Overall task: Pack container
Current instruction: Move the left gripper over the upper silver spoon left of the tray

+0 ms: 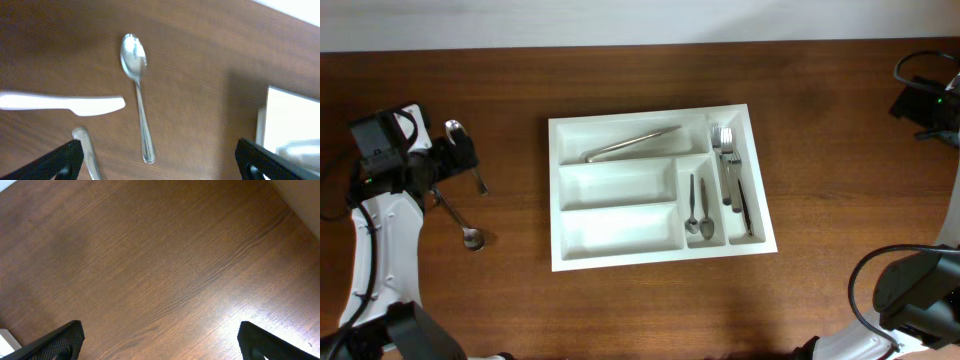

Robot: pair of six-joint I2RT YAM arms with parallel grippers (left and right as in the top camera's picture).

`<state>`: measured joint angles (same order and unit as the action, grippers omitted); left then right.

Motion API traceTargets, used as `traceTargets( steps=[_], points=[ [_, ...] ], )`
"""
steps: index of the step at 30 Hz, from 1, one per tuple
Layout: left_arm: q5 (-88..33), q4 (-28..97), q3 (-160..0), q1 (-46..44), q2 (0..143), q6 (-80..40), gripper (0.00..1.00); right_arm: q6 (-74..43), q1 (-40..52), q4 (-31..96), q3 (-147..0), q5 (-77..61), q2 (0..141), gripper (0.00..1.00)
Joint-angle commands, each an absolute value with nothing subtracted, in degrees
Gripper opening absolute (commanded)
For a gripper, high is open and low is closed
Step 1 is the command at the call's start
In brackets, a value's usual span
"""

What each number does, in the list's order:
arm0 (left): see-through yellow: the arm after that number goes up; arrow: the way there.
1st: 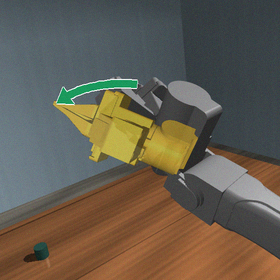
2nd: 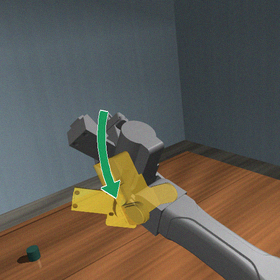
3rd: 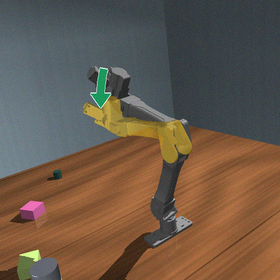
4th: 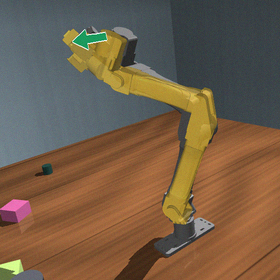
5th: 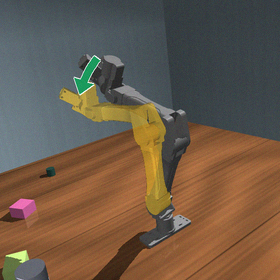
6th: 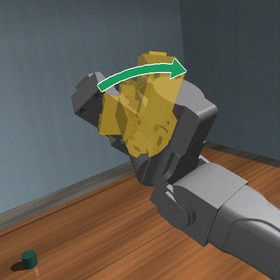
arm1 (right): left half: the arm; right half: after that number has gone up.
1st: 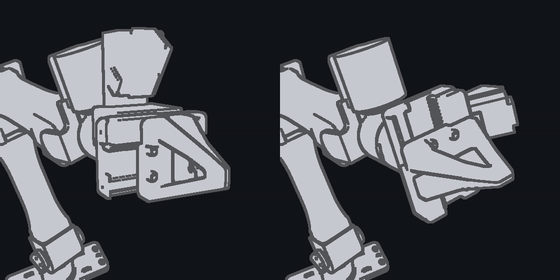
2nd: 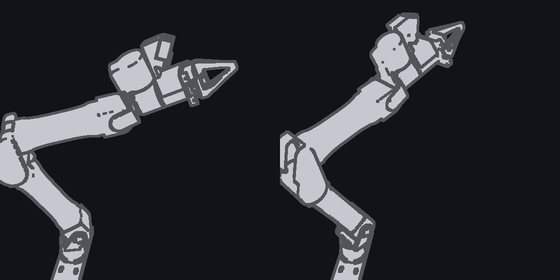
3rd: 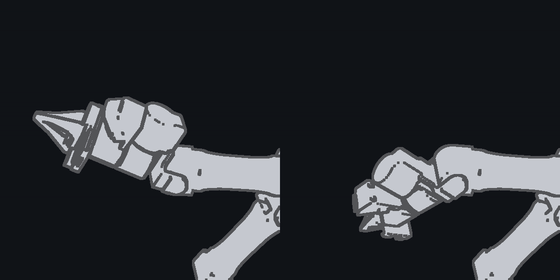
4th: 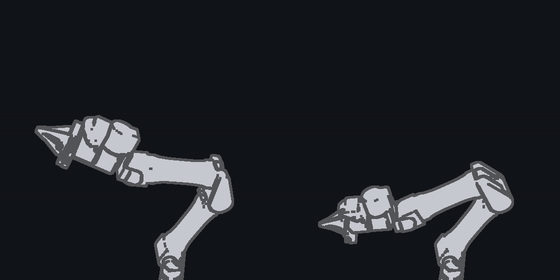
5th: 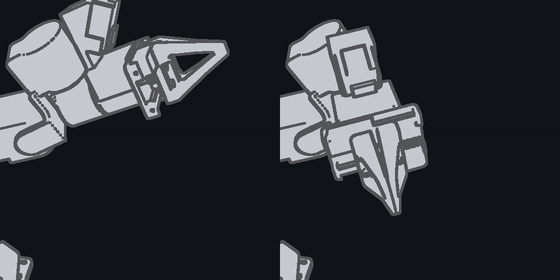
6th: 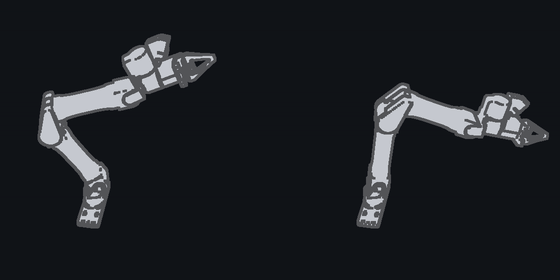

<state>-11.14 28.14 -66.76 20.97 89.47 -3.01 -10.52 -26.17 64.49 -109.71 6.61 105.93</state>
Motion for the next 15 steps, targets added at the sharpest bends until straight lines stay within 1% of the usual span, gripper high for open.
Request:
traceTargets(
  steps=[1,4,7,11,15],
  points=[
    [-13.06,28.95,-67.66,21.1,90.7,-2.96,0.99,-10.79,-26.33,64.51,-110.52,6.48,105.36,0.99],
    [-10.37,29.63,-68.47,21.1,91.07,-4.67,0.99,-10.79,-26.3,64.51,-110.52,6.48,105.36,0.99],
    [-6.83,33.45,-71.61,21.1,92.51,-7.22,0.99,-10.79,-26.33,64.51,-110.52,6.48,105.36,0.99],
    [-2.92,40.64,-79.66,21.1,96.62,-9.45,0.99,-10.79,-26.33,64.51,-110.52,6.48,105.36,0.99],
    [-2.76,46.17,-89.6,21.17,103.15,-9.8,0.99,-10.79,-26.33,64.51,-110.52,6.48,105.36,0.99]
  ],
)
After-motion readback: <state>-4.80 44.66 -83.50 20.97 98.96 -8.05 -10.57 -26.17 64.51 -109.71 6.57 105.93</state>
